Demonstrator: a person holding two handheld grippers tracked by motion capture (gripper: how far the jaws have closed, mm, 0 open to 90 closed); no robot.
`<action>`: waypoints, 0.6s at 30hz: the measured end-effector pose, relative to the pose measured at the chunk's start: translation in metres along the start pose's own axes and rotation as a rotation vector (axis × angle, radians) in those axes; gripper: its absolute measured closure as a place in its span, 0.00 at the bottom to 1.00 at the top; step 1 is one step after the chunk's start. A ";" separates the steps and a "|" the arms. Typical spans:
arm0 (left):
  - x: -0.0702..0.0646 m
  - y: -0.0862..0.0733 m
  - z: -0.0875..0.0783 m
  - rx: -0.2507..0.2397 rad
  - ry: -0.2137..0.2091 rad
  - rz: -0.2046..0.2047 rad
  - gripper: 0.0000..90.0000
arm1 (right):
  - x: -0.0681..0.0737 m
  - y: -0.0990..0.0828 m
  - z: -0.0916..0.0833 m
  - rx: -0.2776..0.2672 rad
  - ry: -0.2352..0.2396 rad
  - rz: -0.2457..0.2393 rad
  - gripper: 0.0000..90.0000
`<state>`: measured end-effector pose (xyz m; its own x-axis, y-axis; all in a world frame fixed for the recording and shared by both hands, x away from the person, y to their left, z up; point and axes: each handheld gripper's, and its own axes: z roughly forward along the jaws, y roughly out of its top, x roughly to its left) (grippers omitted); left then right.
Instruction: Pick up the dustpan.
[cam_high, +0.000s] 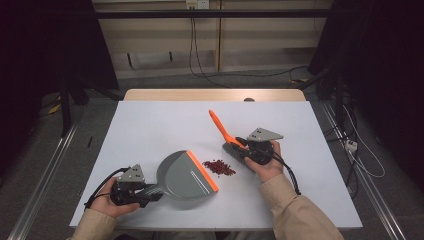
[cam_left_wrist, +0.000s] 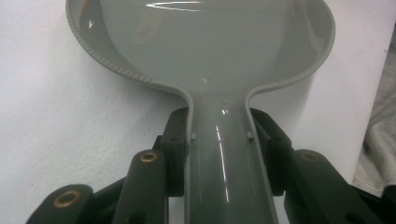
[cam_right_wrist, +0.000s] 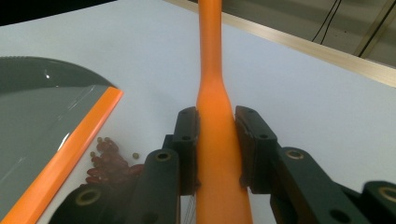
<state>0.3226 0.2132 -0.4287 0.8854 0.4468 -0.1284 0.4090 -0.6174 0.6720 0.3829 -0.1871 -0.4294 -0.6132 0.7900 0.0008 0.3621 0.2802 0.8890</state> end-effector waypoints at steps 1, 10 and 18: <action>0.000 0.000 0.000 -0.001 0.006 0.002 0.70 | 0.001 0.000 0.000 0.002 -0.001 0.003 0.79; -0.001 0.000 0.003 0.020 0.010 0.009 0.69 | 0.002 -0.004 -0.007 0.043 -0.009 -0.027 0.74; -0.002 -0.001 0.007 0.026 0.003 0.004 0.69 | 0.001 -0.006 -0.013 0.064 -0.031 -0.006 0.78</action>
<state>0.3224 0.2084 -0.4344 0.8866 0.4459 -0.1233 0.4107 -0.6358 0.6536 0.3708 -0.1954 -0.4292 -0.5937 0.8044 -0.0202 0.4027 0.3187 0.8580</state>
